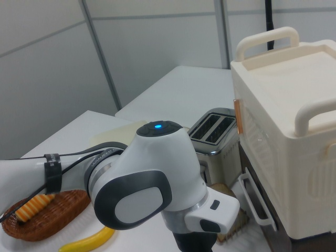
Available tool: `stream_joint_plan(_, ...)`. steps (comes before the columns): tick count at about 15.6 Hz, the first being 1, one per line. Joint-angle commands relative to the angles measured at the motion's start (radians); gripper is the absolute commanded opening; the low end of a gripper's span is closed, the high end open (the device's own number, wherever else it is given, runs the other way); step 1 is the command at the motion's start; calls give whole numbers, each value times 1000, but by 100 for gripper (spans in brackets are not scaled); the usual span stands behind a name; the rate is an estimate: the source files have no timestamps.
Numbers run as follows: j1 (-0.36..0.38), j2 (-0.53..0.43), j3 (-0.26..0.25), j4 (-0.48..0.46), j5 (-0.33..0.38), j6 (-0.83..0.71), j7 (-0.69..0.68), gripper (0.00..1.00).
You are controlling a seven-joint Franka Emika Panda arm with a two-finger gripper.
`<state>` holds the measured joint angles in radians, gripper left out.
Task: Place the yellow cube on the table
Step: 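Lower the open gripper around the yellow cube atop the purple cube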
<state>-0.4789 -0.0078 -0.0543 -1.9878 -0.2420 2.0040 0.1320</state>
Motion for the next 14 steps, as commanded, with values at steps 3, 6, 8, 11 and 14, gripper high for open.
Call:
stream_joint_plan(3, 20, 8, -19, -37, 71, 21, -156, 100)
stream_joint_plan(6, 19, 8, -19, -37, 136, 21, -198, 100)
stream_joint_plan(8, 17, 8, -19, -37, 138, 22, -198, 100)
stream_joint_plan(11, 14, 8, -19, -42, 138, 30, -203, 100)
stream_joint_plan(14, 8, 8, -22, -52, 135, 38, -218, 100)
